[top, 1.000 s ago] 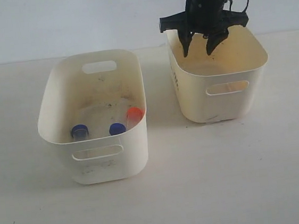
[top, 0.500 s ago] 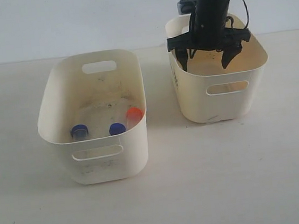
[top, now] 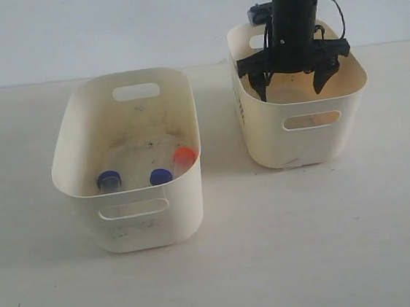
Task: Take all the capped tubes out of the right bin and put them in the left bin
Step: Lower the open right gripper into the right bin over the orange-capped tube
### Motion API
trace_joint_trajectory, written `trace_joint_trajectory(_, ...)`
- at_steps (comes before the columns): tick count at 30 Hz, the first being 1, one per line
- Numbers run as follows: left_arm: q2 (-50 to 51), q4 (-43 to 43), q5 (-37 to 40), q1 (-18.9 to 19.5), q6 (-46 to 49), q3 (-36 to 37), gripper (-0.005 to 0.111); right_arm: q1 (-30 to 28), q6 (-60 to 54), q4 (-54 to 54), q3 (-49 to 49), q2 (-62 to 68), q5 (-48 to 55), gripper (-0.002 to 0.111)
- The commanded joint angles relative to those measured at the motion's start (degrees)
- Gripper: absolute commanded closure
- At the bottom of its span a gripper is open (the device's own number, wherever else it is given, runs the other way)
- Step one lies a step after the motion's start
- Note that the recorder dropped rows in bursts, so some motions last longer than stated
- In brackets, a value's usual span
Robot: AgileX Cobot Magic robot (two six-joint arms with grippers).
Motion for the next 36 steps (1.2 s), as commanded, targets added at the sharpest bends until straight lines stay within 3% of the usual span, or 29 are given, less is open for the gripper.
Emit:
trace_joint_trajectory(1, -0.22, -0.10, -0.05, 0.05, -0.12, 0.15, 0.103, -0.25, 0.03, -0.13, -0.08, 1.10, 0.13, 0.023)
trace_joint_trajectory(36, -0.22, -0.10, -0.05, 0.05, -0.12, 0.15, 0.103, -0.25, 4.34, -5.63, -0.08, 3.61, 0.13, 0.023)
